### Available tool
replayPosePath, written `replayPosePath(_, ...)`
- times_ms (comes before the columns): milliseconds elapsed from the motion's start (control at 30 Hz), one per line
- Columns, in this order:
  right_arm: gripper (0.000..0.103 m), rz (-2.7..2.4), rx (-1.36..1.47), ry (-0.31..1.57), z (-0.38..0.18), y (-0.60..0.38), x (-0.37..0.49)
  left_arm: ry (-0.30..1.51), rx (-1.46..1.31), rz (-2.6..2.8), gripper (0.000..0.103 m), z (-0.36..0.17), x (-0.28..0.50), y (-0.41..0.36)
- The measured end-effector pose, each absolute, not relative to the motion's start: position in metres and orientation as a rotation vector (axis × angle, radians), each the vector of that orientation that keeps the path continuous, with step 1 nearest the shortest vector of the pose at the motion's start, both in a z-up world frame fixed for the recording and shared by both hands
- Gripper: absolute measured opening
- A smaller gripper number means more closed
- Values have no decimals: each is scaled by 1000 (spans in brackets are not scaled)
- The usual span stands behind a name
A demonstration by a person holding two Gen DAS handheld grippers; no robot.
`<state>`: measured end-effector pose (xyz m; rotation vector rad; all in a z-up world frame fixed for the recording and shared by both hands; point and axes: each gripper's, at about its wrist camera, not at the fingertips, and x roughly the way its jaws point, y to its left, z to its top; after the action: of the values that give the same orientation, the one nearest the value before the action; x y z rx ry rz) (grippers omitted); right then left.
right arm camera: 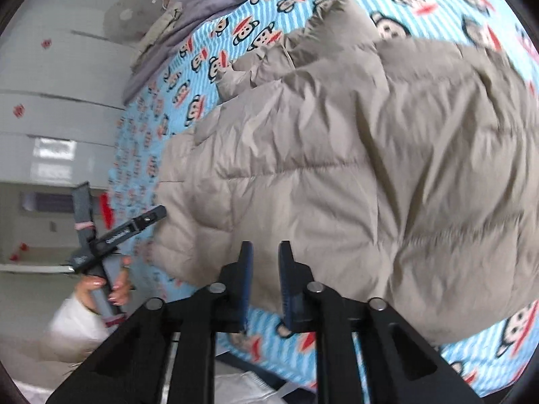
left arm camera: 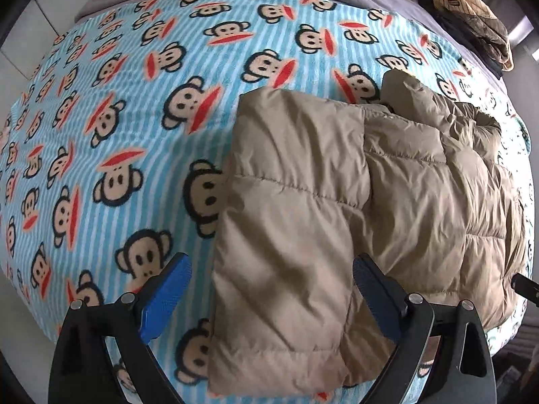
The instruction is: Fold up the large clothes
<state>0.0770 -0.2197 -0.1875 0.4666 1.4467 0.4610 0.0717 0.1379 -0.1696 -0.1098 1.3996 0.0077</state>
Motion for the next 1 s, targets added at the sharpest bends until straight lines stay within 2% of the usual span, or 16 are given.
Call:
replayPosePath(267, 16, 390, 337, 1456, -197, -185, 104, 1358, -63, 73, 97, -192, 97, 129)
replayPosePath(433, 16, 368, 356, 1450, -201, -185, 114, 1443, -154, 90, 98, -231, 104, 143)
replayPosePath(733, 15, 249, 364, 1494, -249, -174, 133, 1437, -192, 19, 98, -218, 107, 159)
replayPosePath(867, 15, 249, 374, 1511, -261, -178, 135, 1437, -294, -79, 98, -213, 114, 193)
replayPosePath(1000, 14, 258, 389, 1515, -264, -181, 133, 1534, -509, -290, 98, -237, 118, 219)
